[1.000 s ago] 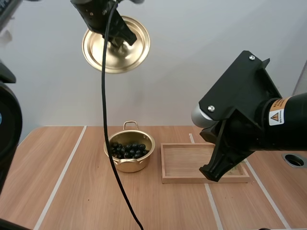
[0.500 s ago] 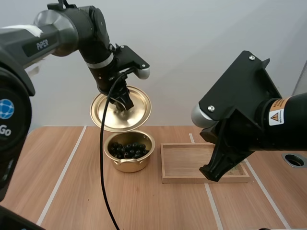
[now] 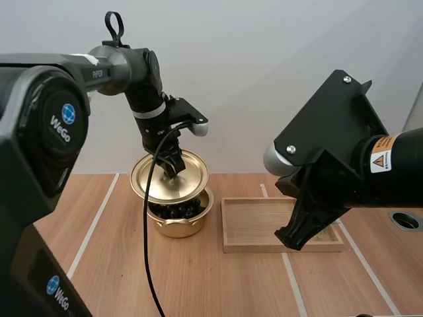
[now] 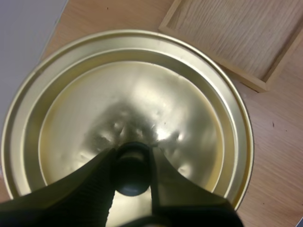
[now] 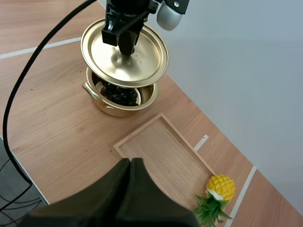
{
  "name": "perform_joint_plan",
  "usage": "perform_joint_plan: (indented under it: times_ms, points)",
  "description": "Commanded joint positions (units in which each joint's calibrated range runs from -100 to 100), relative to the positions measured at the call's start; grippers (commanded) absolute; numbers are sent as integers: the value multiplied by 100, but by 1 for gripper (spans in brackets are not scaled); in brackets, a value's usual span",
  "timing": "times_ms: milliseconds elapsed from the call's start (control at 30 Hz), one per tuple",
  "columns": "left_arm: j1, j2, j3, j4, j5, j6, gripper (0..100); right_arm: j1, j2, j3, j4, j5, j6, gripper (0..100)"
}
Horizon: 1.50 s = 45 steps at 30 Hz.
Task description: Open the pot, put the grape inside, and close it
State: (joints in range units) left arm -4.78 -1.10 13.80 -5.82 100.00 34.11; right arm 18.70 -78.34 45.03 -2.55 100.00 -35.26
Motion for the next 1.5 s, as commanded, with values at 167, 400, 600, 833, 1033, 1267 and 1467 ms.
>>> perform_joint_plan:
  times_ms: [167,400,600,833,1033,1267,1467]
  points:
    - [-18,493,-471,-128,0,29,0,-25,-58,13,12,0,-11,0]
    - [-18,802,-611,-289,0,136,0,-25,-58,13,12,0,-11,0]
    - [-18,1076,-615,-330,0,135,0,-25,-58,13,12,0,-11,0]
    - [-18,1280,-615,-333,0,135,0,-25,-58,13,12,0,-11,0]
    - [-18,1468,-602,-423,0,135,0,-25,-58,13,12,0,-11,0]
    - [-18,1513,-562,-445,0,135,0,-25,-58,13,12,0,-11,0]
    - [-18,1513,-562,-423,0,135,0,-25,-58,13,12,0,-11,0]
